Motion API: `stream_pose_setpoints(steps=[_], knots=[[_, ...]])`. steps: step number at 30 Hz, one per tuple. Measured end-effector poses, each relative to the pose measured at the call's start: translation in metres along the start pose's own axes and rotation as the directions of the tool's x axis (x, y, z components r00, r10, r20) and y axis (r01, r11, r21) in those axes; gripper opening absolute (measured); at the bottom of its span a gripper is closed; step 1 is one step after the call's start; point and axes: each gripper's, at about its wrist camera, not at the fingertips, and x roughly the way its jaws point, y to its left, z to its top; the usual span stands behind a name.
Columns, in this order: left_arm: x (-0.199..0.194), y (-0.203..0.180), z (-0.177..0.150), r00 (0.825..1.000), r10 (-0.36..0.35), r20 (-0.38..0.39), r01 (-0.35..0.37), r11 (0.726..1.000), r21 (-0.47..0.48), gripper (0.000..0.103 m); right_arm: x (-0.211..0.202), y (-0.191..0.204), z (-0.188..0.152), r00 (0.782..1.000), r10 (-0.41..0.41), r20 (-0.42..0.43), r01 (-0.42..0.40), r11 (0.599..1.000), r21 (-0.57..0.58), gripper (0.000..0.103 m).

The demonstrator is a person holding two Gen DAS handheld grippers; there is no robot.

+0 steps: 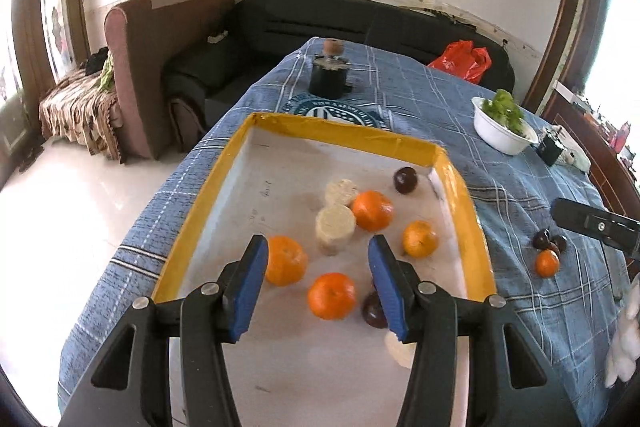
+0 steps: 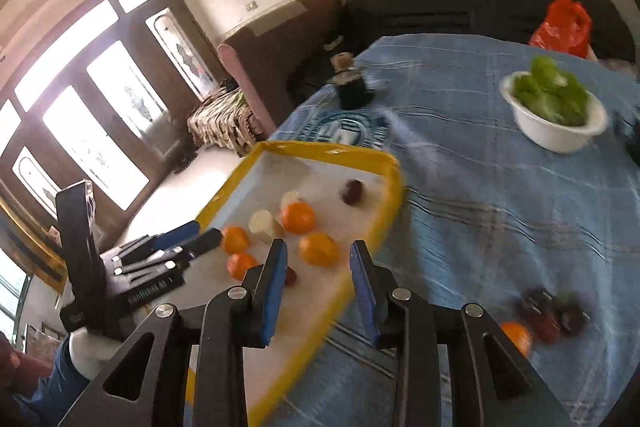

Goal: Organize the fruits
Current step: 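Move both grippers back to the fruit pile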

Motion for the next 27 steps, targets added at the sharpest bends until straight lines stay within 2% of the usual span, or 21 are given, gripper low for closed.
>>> stream_pose_setpoints(steps=[4, 6, 12, 20, 24, 27], knots=[[-0.013, -0.019, -0.005, 0.999, -0.024, 0.025, 0.024, 1.000, 0.012, 0.051, -0.020, -0.031, -0.018, 0.999, -0.047, 0.007, 0.047, 0.998, 0.041, 0.037], [-0.020, -0.031, -0.007, 0.998, -0.040, 0.038, 0.039, 0.999, 0.027, 0.051, -0.033, -0.048, -0.026, 0.999, -0.047, 0.025, 0.045, 0.996, 0.077, 0.037], [-0.032, -0.080, -0.013, 0.993, -0.116, 0.035, 0.112, 0.988, 0.106, 0.051, -0.066, -0.099, -0.045, 0.990, -0.066, 0.121, 0.042, 0.981, 0.192, 0.037], [-0.021, -0.155, -0.040, 0.974, -0.224, -0.042, 0.228, 0.959, 0.169, 0.051, -0.076, -0.150, -0.056, 0.981, -0.114, 0.156, 0.059, 0.945, 0.321, 0.037], [-0.011, -0.184, -0.053, 0.961, -0.260, -0.094, 0.273, 0.944, 0.187, 0.051, -0.082, -0.153, -0.061, 0.981, -0.094, 0.169, 0.029, 0.937, 0.349, 0.037], [-0.006, -0.204, -0.058, 0.960, -0.255, -0.116, 0.276, 0.934, 0.225, 0.051, -0.084, -0.155, -0.062, 0.981, -0.085, 0.174, 0.016, 0.931, 0.364, 0.037]])
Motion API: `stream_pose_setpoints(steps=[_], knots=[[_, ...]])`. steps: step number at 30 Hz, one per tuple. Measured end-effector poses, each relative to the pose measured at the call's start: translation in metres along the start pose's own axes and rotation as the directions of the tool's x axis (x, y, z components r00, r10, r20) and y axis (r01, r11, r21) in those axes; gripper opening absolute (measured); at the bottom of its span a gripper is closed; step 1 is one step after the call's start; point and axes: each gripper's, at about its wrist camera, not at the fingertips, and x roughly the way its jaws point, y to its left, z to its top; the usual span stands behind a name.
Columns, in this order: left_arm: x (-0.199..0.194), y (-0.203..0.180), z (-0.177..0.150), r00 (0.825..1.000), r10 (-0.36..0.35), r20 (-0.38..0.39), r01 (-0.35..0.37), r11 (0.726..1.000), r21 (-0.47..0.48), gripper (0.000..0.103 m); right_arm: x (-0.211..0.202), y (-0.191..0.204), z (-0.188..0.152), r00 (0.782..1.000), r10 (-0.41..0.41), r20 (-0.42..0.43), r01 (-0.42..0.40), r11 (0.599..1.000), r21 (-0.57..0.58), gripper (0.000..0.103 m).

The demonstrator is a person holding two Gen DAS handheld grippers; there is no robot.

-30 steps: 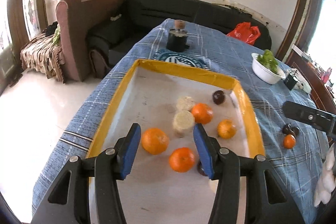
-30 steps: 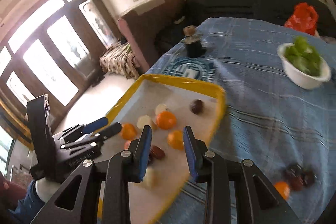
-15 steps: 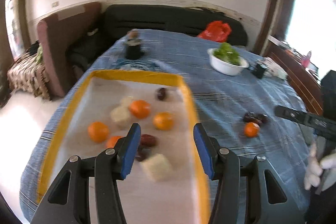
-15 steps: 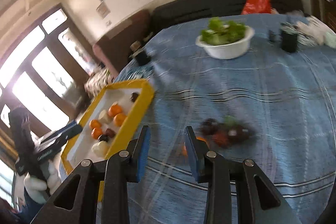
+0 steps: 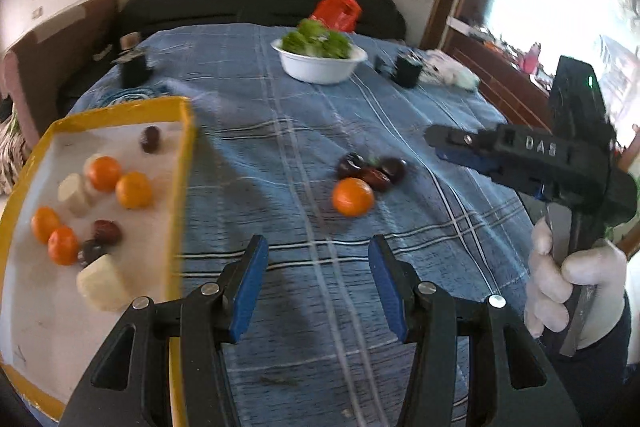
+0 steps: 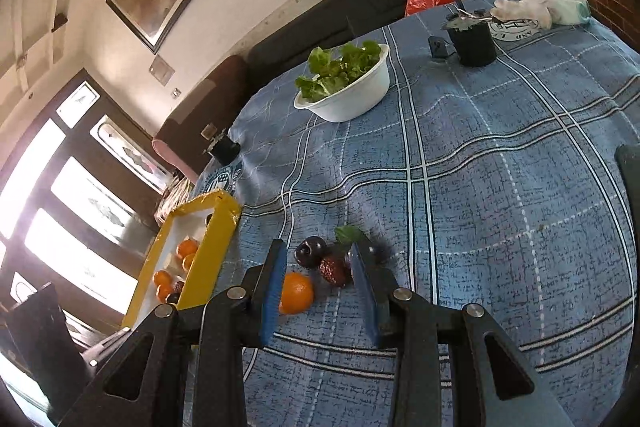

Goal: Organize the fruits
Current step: 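Move both grippers back to the fruit pile, then grasp an orange with the left gripper while the right gripper approaches a dark plum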

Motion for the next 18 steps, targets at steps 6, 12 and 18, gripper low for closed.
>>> stream_pose_setpoints(steps=[6, 12, 18], knots=[[0.035, -0.023, 0.021, 0.999, 0.029, -0.039, -0.026, 0.997, 0.073, 0.051, -0.004, -0.005, 0.001, 1.000, 0.004, 0.012, -0.005, 0.999, 0.034, 0.037], [0.076, -0.025, 0.031, 0.994, 0.053, -0.091, -0.047, 0.997, 0.068, 0.051, -0.007, -0.007, 0.002, 1.000, 0.003, 0.015, -0.004, 0.999, 0.041, 0.037], [0.094, -0.028, 0.029, 0.996, 0.016, -0.083, -0.010, 0.998, 0.069, 0.034, -0.004, -0.006, 0.001, 1.000, -0.002, 0.005, 0.002, 1.000, 0.028, 0.038]])
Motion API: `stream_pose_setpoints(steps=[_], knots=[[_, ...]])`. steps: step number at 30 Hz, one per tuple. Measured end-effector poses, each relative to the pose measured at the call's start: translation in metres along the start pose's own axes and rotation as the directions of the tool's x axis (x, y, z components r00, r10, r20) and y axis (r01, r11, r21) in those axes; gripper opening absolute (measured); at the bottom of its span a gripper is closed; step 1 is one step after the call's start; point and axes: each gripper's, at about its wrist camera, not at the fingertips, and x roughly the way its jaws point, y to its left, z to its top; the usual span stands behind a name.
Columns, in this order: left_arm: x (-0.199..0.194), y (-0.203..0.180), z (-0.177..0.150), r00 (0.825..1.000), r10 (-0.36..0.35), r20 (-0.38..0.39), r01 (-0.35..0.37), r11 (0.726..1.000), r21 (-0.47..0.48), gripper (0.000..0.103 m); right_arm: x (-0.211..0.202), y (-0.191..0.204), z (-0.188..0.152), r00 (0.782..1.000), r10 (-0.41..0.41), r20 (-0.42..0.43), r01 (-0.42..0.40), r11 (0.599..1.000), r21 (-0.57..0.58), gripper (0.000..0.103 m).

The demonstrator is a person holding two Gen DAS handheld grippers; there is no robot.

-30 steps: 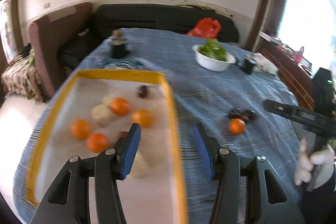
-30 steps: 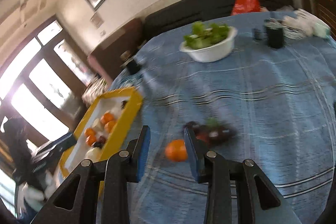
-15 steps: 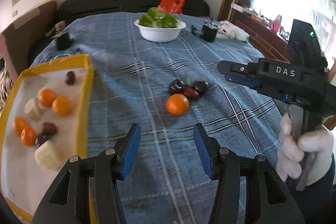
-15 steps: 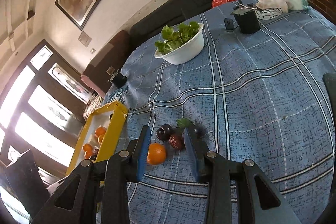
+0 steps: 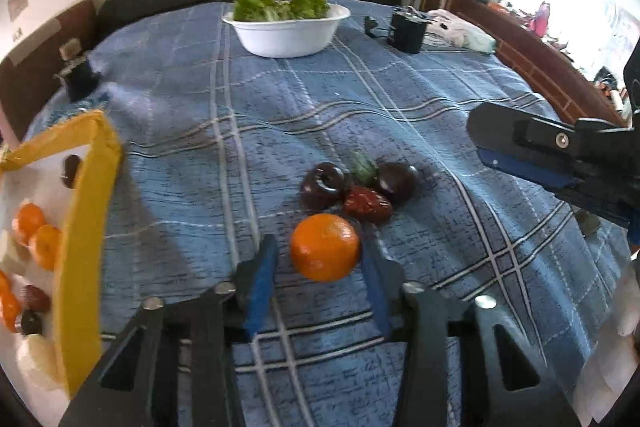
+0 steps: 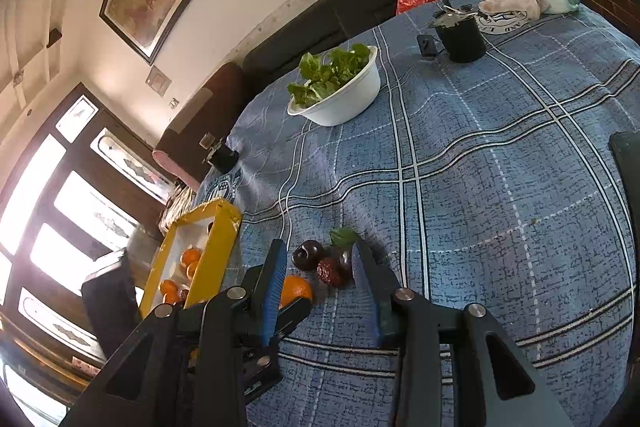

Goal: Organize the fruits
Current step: 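Grasp an orange with the left gripper while the right gripper approaches a dark plum, then close the right gripper on the dark plum and lift it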

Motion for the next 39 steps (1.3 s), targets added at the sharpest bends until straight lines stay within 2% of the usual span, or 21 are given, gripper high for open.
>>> stream_pose_setpoints(steps=[4, 6, 11, 19, 23, 26, 31, 34, 39], knots=[[-0.002, -0.001, -0.005, 0.999, -0.015, 0.035, 0.015, 1.000, 0.015, 0.033, 0.006, 0.002, -0.001, 1.000, -0.019, -0.008, 0.019, 0.999, -0.033, 0.038], [-0.007, 0.004, -0.006, 0.998, -0.033, 0.055, 0.034, 0.999, -0.009, 0.033, 0.011, 0.003, -0.003, 1.000, -0.023, -0.012, 0.023, 0.998, -0.051, 0.038], [-0.017, 0.012, -0.006, 0.993, -0.024, 0.112, 0.028, 0.999, -0.031, 0.033, 0.032, 0.005, -0.005, 0.998, -0.060, -0.033, 0.056, 0.993, -0.105, 0.036], [-0.015, 0.024, -0.005, 0.992, -0.059, 0.113, 0.069, 0.994, -0.081, 0.033, 0.059, 0.005, -0.005, 0.978, -0.205, -0.034, 0.195, 0.962, -0.189, 0.034], [-0.013, 0.025, -0.006, 0.991, -0.076, 0.106, 0.085, 0.993, -0.085, 0.033, 0.062, 0.010, -0.006, 0.974, -0.226, -0.029, 0.214, 0.949, -0.230, 0.034], [-0.012, 0.026, -0.006, 0.991, -0.083, 0.102, 0.092, 0.992, -0.087, 0.033, 0.069, 0.010, -0.006, 0.961, -0.271, -0.054, 0.251, 0.937, -0.245, 0.034], [-0.012, 0.026, -0.005, 0.991, -0.090, 0.097, 0.098, 0.992, -0.085, 0.033, 0.071, 0.012, -0.006, 0.955, -0.291, -0.061, 0.266, 0.929, -0.257, 0.035], [-0.013, 0.025, -0.006, 0.991, -0.089, 0.100, 0.097, 0.992, -0.080, 0.033, 0.070, 0.013, -0.007, 0.953, -0.298, -0.055, 0.274, 0.926, -0.260, 0.030], [-0.014, 0.024, -0.006, 0.991, -0.081, 0.106, 0.089, 0.993, -0.072, 0.033, 0.062, 0.012, -0.009, 0.962, -0.271, -0.038, 0.253, 0.935, -0.249, 0.029]])
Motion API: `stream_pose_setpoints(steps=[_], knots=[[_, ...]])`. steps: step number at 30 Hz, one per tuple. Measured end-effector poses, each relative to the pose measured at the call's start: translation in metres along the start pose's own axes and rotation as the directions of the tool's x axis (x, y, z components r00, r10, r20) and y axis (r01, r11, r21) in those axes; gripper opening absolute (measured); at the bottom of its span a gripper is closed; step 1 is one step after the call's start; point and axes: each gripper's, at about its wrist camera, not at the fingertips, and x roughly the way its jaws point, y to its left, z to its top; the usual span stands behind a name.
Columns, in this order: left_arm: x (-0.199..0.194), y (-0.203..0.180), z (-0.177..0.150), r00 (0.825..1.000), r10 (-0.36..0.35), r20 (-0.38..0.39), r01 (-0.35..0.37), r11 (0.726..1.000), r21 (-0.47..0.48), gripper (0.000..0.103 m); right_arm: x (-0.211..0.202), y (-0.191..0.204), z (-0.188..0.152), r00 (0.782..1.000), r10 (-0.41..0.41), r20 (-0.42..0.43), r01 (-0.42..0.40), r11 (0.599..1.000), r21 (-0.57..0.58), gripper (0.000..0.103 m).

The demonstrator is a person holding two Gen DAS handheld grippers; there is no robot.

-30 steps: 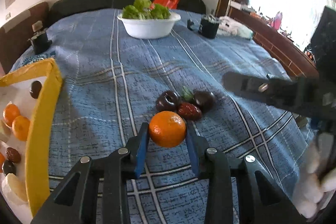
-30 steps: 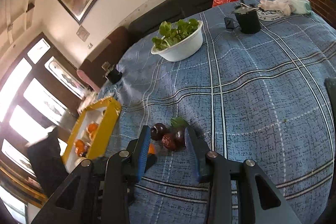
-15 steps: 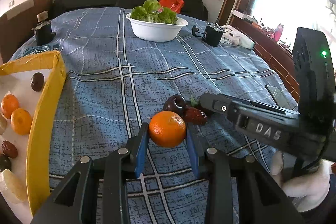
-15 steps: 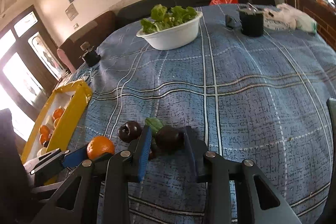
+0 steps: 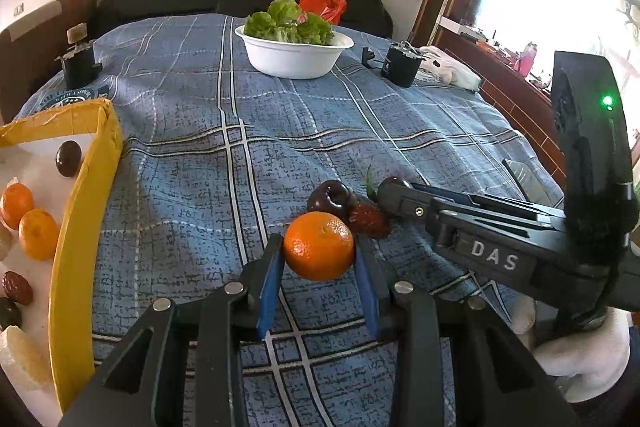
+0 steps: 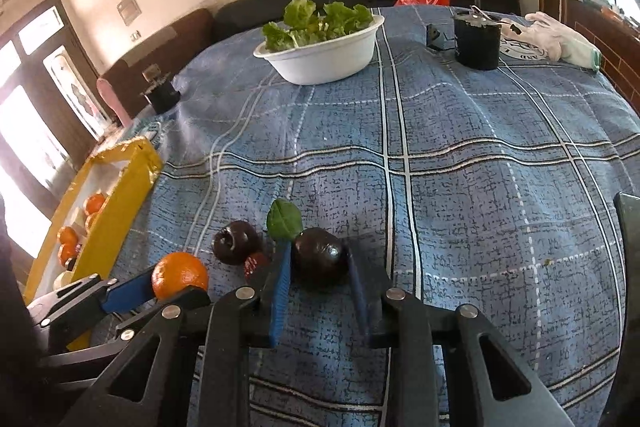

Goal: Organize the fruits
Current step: 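Close the right gripper on the dark plum and lift it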

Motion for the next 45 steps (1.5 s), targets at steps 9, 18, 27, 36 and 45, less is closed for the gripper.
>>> stream_pose_setpoints(steps=[9, 18, 27, 36, 45], knots=[[-0.003, 0.000, 0.001, 0.999, 0.038, 0.022, -0.039, 0.999, 0.009, 0.033, -0.021, -0.001, 0.000, 0.997, 0.040, 0.065, -0.041, 0.999, 0.015, 0.030], [-0.004, -0.002, 0.001, 0.998, 0.052, 0.031, -0.053, 0.998, 0.024, 0.033, -0.028, 0.013, -0.004, 0.994, 0.081, 0.074, -0.080, 0.997, -0.012, 0.030], [-0.005, -0.002, 0.002, 0.998, 0.060, 0.036, -0.061, 0.998, 0.023, 0.033, -0.026, 0.010, -0.004, 0.995, 0.075, 0.069, -0.075, 0.997, -0.003, 0.030], [-0.007, -0.001, 0.001, 0.996, 0.071, 0.047, -0.072, 0.997, 0.022, 0.033, -0.029, 0.008, -0.005, 0.994, 0.072, 0.079, -0.073, 0.997, 0.006, 0.030], [-0.006, 0.000, 0.002, 0.996, 0.079, 0.045, -0.080, 0.997, 0.018, 0.033, -0.032, 0.007, -0.004, 0.993, 0.073, 0.089, -0.074, 0.997, 0.007, 0.030]])
